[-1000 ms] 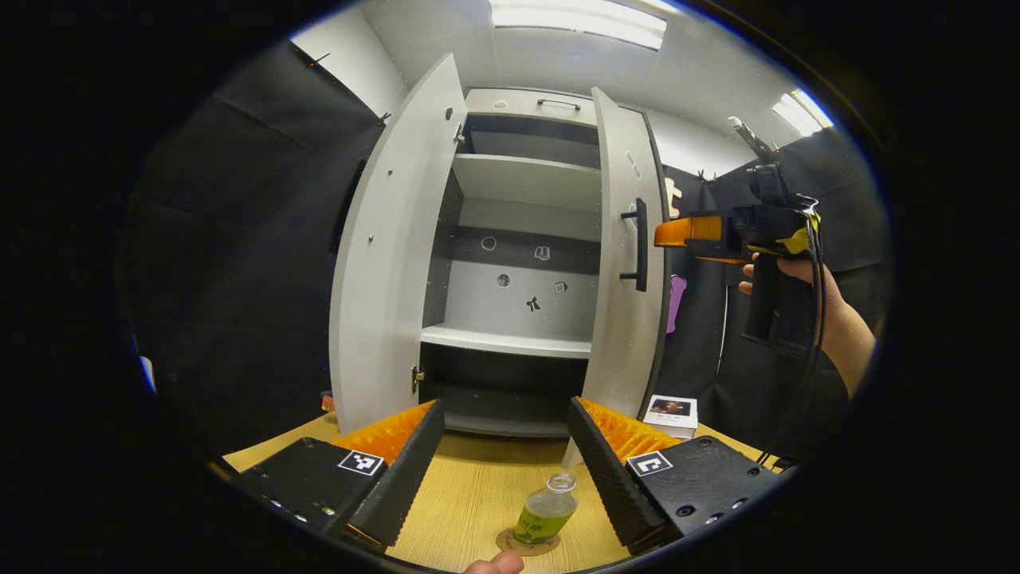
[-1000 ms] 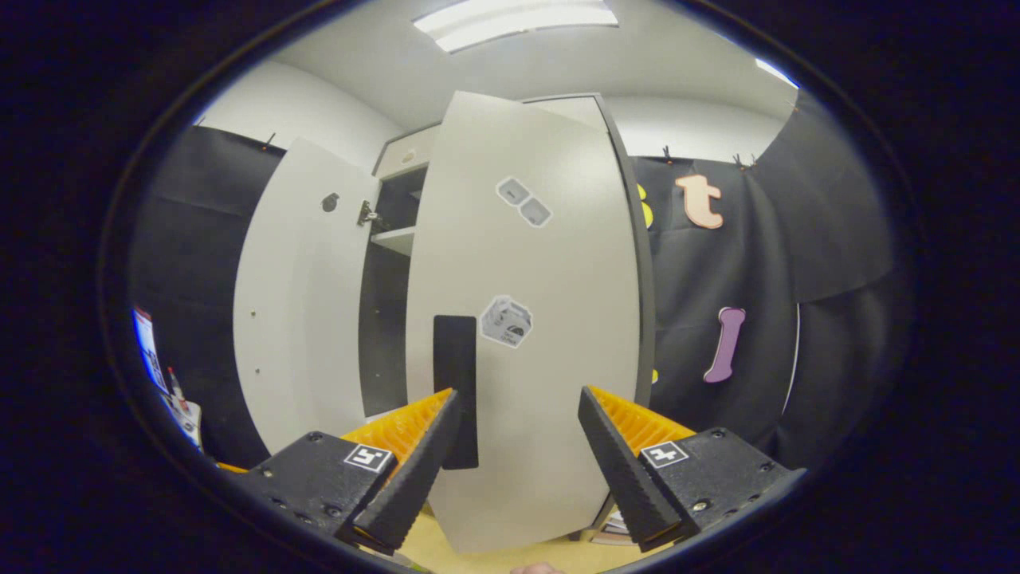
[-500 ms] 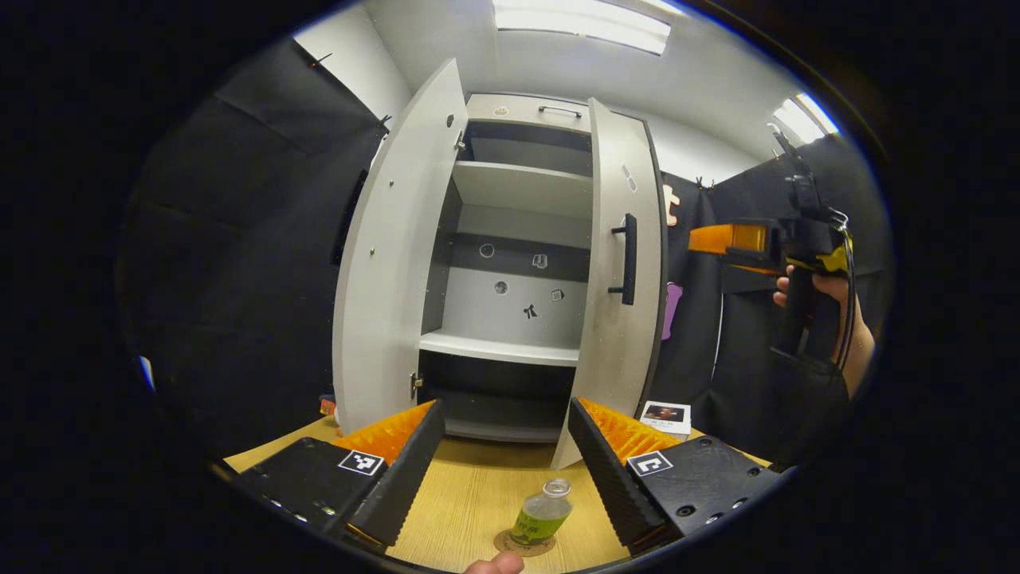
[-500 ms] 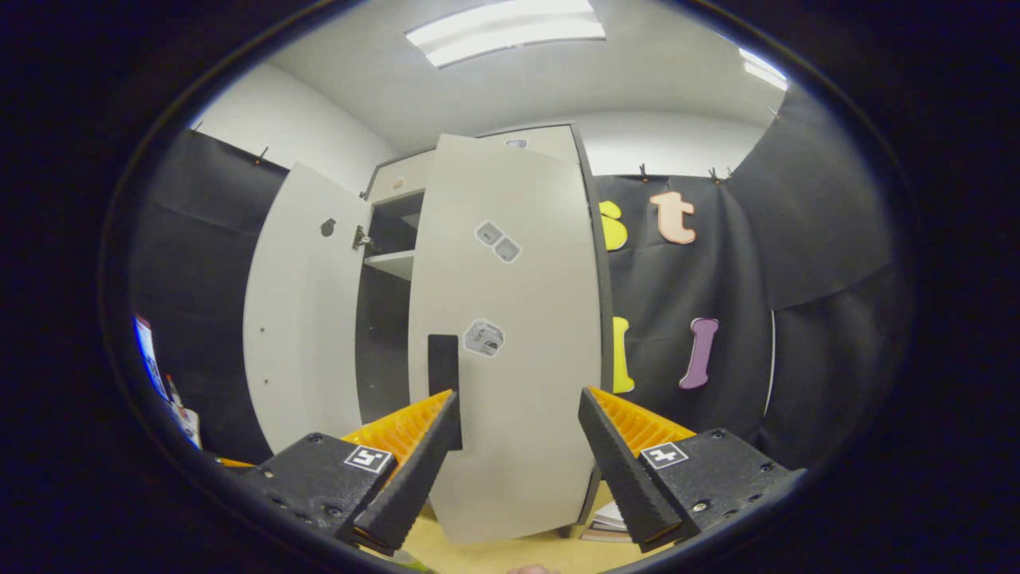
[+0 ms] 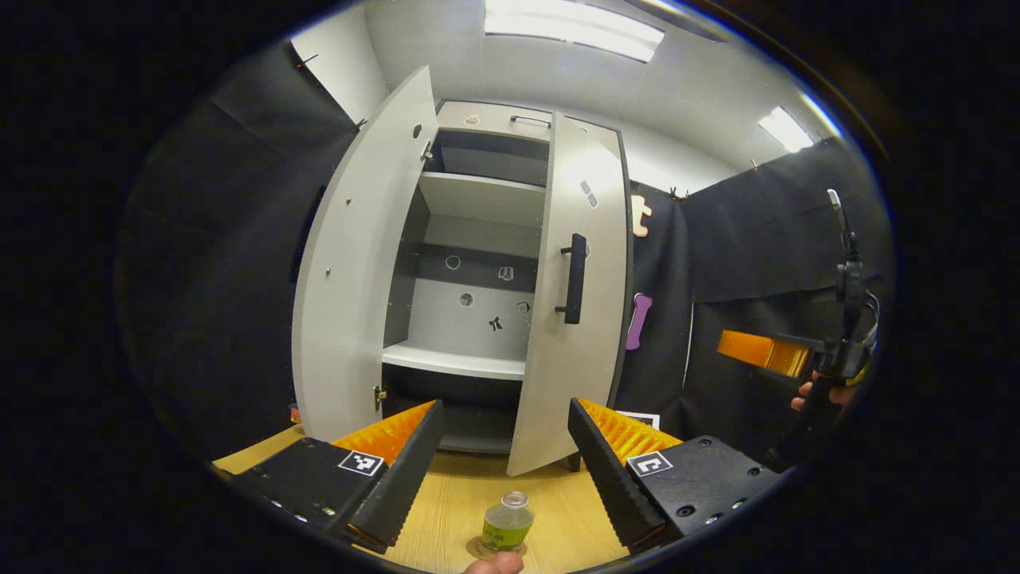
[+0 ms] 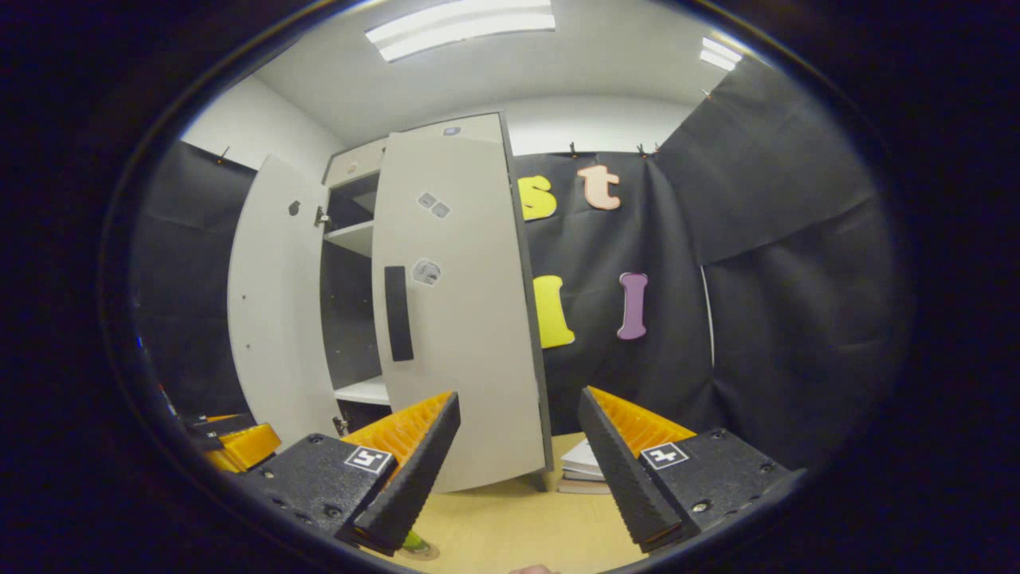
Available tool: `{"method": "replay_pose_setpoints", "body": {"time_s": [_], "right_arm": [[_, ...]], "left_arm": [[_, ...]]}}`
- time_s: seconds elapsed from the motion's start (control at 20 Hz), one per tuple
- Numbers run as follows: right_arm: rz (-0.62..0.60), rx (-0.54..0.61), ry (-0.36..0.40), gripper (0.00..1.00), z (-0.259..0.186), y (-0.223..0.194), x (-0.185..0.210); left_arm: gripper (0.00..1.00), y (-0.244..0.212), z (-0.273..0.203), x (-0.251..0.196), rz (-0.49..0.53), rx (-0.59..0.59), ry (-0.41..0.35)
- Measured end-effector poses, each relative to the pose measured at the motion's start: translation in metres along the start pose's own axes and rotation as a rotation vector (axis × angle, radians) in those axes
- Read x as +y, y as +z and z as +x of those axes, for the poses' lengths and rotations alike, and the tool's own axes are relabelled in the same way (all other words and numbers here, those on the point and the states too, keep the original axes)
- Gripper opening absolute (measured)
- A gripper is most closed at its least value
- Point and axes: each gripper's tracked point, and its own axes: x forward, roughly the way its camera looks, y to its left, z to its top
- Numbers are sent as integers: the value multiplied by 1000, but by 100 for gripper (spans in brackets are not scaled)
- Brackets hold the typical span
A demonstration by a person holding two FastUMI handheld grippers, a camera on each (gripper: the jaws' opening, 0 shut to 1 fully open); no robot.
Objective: Grasp the bottle in the cabinet with the left hand and place it on the coaster, then close the right door with the right hand and the left door with the left hand.
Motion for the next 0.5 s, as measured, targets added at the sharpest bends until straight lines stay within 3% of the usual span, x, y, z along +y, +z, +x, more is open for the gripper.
{"method": "replay_pose_setpoints", "body": {"time_s": [0.05, 0.1, 0.15, 0.2, 0.25, 0.3, 0.5], "right_arm": [[-11, 2, -30, 94, -7, -9, -9], [-22, 8, -47, 99, -13, -17, -15], [-32, 20, -55, 94, -17, -27, -16], [-38, 33, -62, 94, -19, -33, -17], [-36, 38, -61, 98, -21, -36, -18], [-27, 34, -57, 99, -20, -35, -16], [13, 16, -13, 99, -15, -29, -5]], "left_arm": [[95, -3, -1, -4, -5, 13, -12], [95, -5, -1, -9, -12, 25, -22], [99, -6, -3, -11, -20, 32, -28], [95, -6, -4, -11, -29, 34, -29], [95, -4, -5, -10, -37, 32, -25], [100, -2, -5, -8, -45, 29, -20], [100, 25, -7, 25, -83, -33, 54]]}}
